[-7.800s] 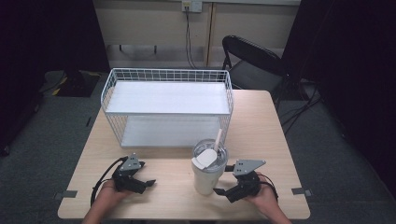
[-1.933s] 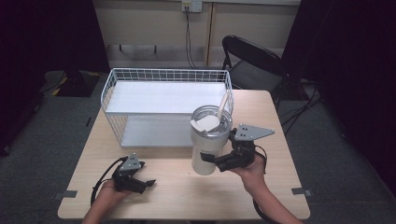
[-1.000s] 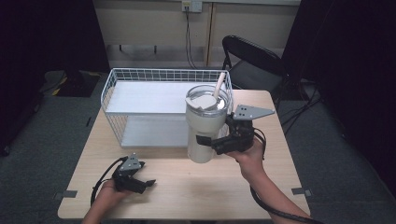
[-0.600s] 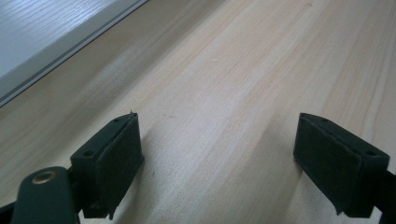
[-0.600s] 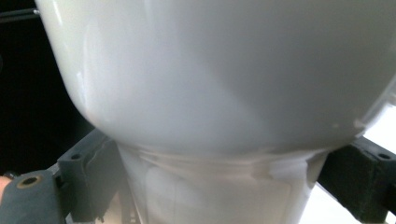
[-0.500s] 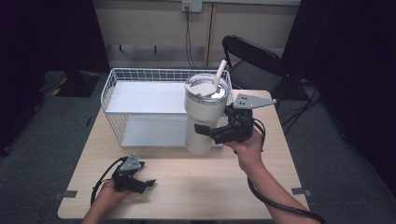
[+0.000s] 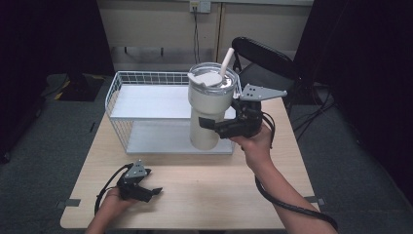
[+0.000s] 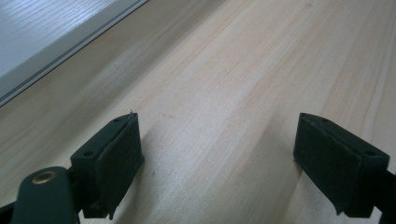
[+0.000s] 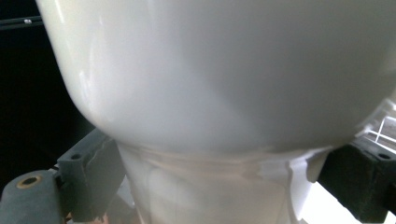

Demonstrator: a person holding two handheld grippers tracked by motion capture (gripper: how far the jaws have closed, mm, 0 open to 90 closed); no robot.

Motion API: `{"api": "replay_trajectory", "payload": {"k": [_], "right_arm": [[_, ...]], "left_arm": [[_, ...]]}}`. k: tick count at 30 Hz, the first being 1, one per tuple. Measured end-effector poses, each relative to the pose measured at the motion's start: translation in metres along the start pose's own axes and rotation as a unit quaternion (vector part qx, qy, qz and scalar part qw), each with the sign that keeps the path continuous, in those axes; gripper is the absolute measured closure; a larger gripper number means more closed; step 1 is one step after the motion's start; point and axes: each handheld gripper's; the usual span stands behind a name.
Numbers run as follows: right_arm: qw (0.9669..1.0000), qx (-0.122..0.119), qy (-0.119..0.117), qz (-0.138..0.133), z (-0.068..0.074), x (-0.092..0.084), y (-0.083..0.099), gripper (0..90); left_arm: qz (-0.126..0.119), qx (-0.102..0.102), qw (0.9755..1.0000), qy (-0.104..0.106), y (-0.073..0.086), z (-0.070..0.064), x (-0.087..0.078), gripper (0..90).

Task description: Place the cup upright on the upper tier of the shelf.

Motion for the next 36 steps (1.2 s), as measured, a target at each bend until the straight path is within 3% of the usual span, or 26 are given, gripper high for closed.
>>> {"api": "replay_trajectory", "payload": {"k": [14,36], "right_arm": [[0.9998,-0.010,0.016,-0.005,-0.004,0.003,-0.023,9.7],[0.9978,-0.017,0.064,-0.008,-0.022,0.009,-0.046,9.7]], "left_arm": [[0.000,0.000,1.0000,-0.001,0.000,0.000,0.000,14.8],[0.001,0.000,1.0000,0.001,0.000,0.000,0.000,14.8]]}}
Point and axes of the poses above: each handheld gripper's, and its own axes: x roughly forward along the jaws, y roughly out of its underside, z roughly to its left, and after that the axes turned 9 degrees about -y, right-handed
